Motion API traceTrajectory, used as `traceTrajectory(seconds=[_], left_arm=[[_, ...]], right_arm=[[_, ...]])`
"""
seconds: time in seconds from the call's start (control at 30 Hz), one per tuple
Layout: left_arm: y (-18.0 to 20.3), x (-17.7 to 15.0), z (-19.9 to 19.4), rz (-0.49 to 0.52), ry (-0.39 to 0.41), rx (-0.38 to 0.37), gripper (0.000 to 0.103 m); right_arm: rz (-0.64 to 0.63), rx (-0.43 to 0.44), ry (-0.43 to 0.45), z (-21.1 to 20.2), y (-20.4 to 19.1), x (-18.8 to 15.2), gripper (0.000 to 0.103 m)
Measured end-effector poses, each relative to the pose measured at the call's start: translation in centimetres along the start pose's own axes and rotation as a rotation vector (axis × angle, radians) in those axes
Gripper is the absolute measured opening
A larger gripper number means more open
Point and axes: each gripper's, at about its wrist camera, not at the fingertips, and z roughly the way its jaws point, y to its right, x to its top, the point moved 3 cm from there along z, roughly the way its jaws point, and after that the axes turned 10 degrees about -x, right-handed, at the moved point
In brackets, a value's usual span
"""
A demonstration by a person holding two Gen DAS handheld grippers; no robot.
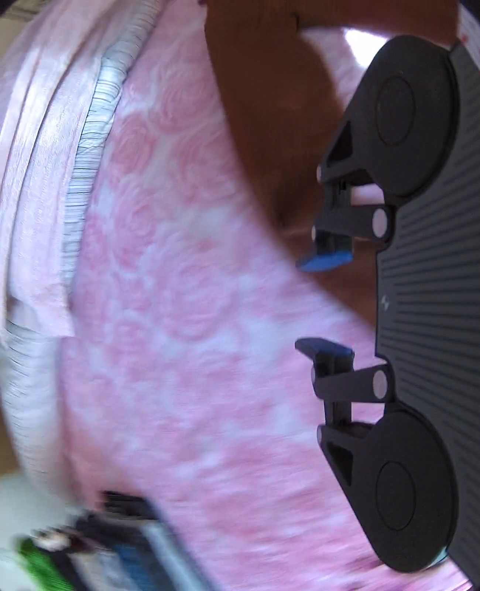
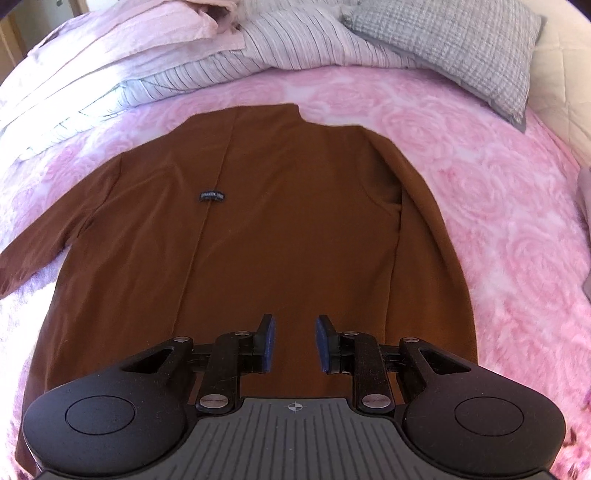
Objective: Fold large clothes
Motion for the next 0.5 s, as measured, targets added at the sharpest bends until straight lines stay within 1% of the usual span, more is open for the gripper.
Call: traceTrajectory(seconds=[0.1, 0.2, 0.27, 0.33, 0.37, 0.4, 0.43, 0.47, 0.5], left_arm=[[-1.7, -4.3, -1.4, -0.169, -0.03, -0.027, 0.046], [-4.0, -7.6, -2.6, -0.352, -0.027, -0.013, 0.05], [-5.0, -8.5, -2.4, -0.43, -0.022, -0.004, 0.05], [-5.7, -8.3, -1.5, -0.481, -0.009, -0.014, 0.05], [-5.8, -8.0, -0.9, -0.499, 0.001, -0.02, 0.048], [-6.0, -7.5, -0.1, -0.507, 0.003, -0.007, 0.04], [-6.2, -6.9, 0.6, -0.5, -0.002, 0.018, 0.027], [-6.2, -6.2, 1.2, -0.472, -0.003, 0.033, 0.004], [-6.1, -5.3, 1.6, -0.43, 0.0, 0.034, 0.003]], right_arm=[[0.012, 0.004, -0.02, 0.3, 0.0, 0.0, 0.021], [-0.016, 0.0, -0.02, 0.5, -0.3, 0.0, 0.021], [-0.033, -0.002, -0.025, 0.8, -0.5, 0.0, 0.021], [-0.035, -0.004, -0.03, 1.2, -0.6, 0.0, 0.021], [-0.033, -0.005, -0.034, 1.4, -0.7, 0.0, 0.021], [-0.03, -0.007, -0.038, 1.5, -0.8, 0.0, 0.021], [-0.029, -0.007, -0.041, 1.6, -0.9, -0.1, 0.021], [-0.029, -0.006, -0.043, 1.6, -1.0, -0.1, 0.021], [-0.033, -0.006, -0.042, 1.5, -1.2, -0.1, 0.021]])
